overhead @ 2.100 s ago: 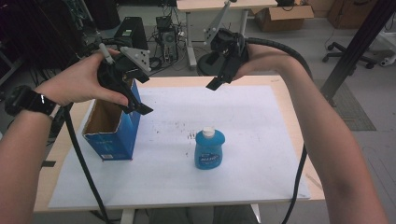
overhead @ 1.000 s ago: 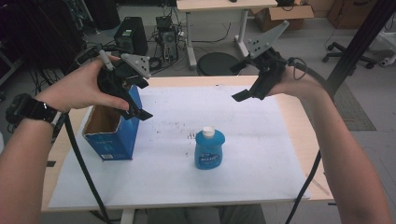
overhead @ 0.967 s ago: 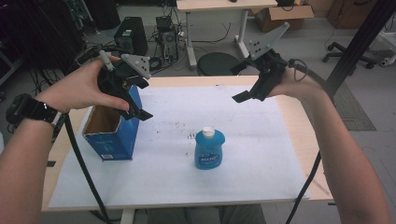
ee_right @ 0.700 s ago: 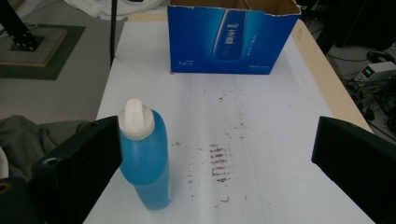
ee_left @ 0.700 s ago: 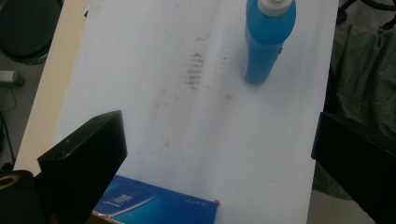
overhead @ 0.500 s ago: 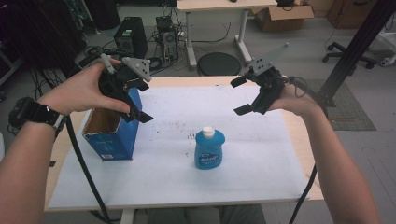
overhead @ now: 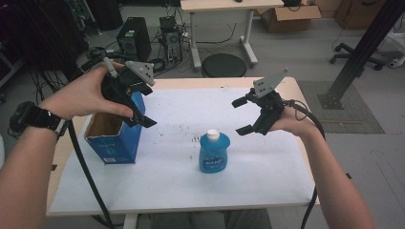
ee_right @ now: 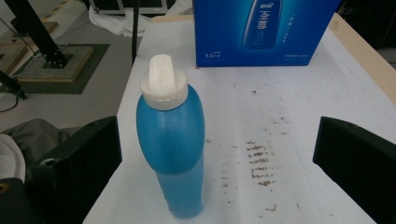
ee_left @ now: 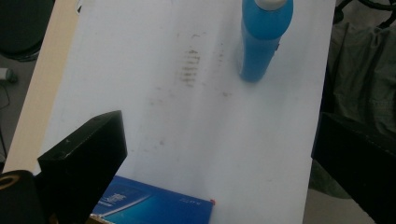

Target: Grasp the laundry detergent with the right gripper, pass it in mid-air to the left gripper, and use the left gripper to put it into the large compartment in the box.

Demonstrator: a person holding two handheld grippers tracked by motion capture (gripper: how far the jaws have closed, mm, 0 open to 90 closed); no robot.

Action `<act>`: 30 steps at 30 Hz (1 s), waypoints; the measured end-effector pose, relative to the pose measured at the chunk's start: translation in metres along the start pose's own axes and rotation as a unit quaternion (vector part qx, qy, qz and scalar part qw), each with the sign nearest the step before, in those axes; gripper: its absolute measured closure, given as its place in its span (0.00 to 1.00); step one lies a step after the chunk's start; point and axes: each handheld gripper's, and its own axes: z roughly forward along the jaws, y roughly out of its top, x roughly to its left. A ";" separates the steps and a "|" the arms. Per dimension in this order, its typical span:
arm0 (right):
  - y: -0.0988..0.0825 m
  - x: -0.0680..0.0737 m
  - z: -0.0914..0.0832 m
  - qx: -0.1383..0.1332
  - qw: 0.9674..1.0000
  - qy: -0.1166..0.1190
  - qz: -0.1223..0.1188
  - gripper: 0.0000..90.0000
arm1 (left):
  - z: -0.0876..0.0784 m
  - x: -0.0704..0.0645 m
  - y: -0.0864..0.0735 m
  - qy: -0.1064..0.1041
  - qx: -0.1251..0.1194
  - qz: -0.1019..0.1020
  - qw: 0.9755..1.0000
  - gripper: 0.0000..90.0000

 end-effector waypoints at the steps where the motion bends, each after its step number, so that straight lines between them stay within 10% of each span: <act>1: -0.005 0.002 0.004 -0.004 1.000 0.003 0.000 0.01 | 0.001 0.000 0.000 0.000 0.001 0.001 1.000 0.04; 30: -0.049 0.016 0.064 -0.009 0.999 0.033 0.021 0.01 | 0.007 -0.001 0.000 -0.008 0.001 0.001 1.000 0.04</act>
